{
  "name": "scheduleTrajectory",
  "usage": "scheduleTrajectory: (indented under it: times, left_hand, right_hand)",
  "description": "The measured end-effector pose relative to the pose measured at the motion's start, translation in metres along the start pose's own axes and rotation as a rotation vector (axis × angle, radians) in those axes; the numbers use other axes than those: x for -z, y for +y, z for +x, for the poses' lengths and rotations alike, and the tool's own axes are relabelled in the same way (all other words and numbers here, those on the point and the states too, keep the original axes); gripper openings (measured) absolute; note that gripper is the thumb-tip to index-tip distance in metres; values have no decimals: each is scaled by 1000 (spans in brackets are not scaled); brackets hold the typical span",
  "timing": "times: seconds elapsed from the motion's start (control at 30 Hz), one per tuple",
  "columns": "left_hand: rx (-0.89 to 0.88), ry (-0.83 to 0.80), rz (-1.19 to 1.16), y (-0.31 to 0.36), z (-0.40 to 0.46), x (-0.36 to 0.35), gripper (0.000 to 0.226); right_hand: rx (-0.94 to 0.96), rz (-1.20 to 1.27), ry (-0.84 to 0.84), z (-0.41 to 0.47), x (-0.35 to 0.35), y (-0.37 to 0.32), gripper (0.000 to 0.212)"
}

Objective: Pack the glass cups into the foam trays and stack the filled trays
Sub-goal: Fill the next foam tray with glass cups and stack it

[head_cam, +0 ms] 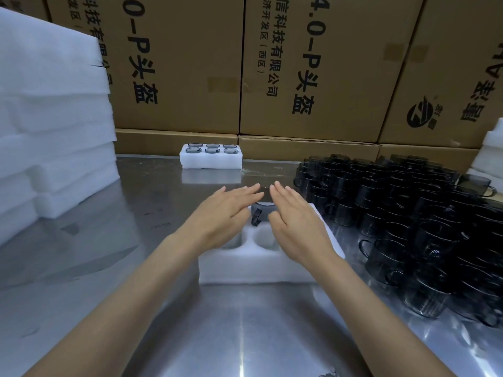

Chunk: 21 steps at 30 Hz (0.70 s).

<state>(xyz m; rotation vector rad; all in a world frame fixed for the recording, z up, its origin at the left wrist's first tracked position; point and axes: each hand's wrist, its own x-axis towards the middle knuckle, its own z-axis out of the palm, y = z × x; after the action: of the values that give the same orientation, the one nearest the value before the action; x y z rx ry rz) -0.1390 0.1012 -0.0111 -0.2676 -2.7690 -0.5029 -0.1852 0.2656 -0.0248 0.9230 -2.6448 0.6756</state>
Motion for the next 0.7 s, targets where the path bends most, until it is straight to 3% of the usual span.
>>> scheduleTrajectory:
  times: [0.3, 0.53, 0.7]
  left_hand:
    - [132, -160, 51, 7, -1, -11, 49]
    - [126, -229, 80, 3, -2, -13, 48]
    - [137, -227, 68, 3, -1, -14, 47]
  right_hand:
    - [-83, -25, -124, 4, 0, 0, 51]
    - [-82, -95, -294, 5, 3, 0, 46]
    - [-87, -58, -301, 1, 2, 2, 51]
